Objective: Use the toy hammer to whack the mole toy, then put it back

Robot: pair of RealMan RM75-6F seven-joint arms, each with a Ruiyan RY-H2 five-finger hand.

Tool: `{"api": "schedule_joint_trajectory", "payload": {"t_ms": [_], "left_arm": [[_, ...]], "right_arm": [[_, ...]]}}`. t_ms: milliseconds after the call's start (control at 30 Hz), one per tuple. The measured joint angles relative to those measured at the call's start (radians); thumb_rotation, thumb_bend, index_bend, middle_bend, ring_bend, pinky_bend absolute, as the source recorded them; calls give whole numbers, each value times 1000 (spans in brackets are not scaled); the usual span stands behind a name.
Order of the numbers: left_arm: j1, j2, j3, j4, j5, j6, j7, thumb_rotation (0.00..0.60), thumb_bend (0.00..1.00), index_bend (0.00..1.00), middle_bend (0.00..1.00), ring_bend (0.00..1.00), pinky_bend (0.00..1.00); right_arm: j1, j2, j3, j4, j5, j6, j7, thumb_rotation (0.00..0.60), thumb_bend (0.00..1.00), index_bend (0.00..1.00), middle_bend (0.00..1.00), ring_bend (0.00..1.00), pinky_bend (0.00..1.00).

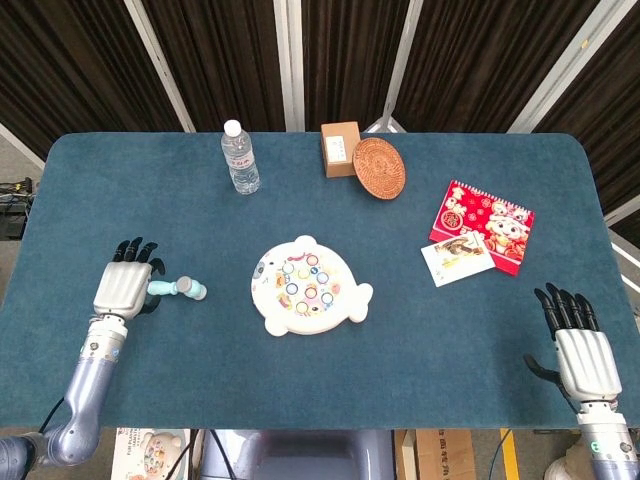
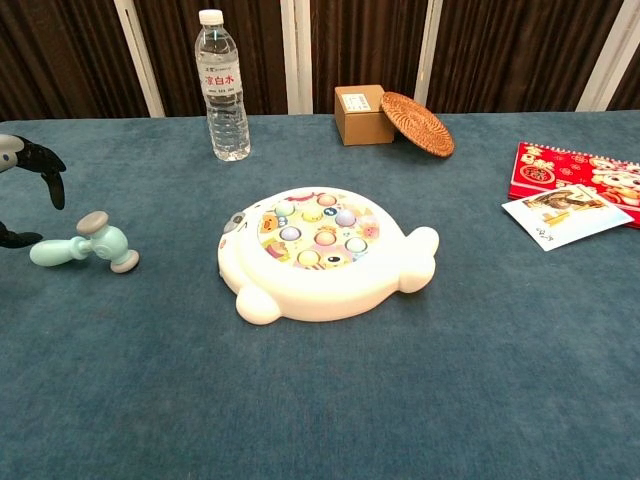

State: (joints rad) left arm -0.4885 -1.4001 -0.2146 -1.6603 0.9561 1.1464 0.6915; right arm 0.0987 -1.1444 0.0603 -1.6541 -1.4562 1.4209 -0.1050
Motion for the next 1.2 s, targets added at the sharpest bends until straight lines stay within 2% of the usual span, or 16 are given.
{"api": "schedule_joint_trajectory", "payload": {"t_ms": [733,1200], "left_arm": [[-73,-115,3,94,-94,1,30,600,423,464,144,0,0],[-93,-144,12,125,-121,3,24,600,463,478,156,0,0]], "right_arm": [[0,3,4,-9,10,-2,13,600,213,0,0,0,0],[0,4,4,-11,10,-3,17,600,214,0,0,0,0]]}}
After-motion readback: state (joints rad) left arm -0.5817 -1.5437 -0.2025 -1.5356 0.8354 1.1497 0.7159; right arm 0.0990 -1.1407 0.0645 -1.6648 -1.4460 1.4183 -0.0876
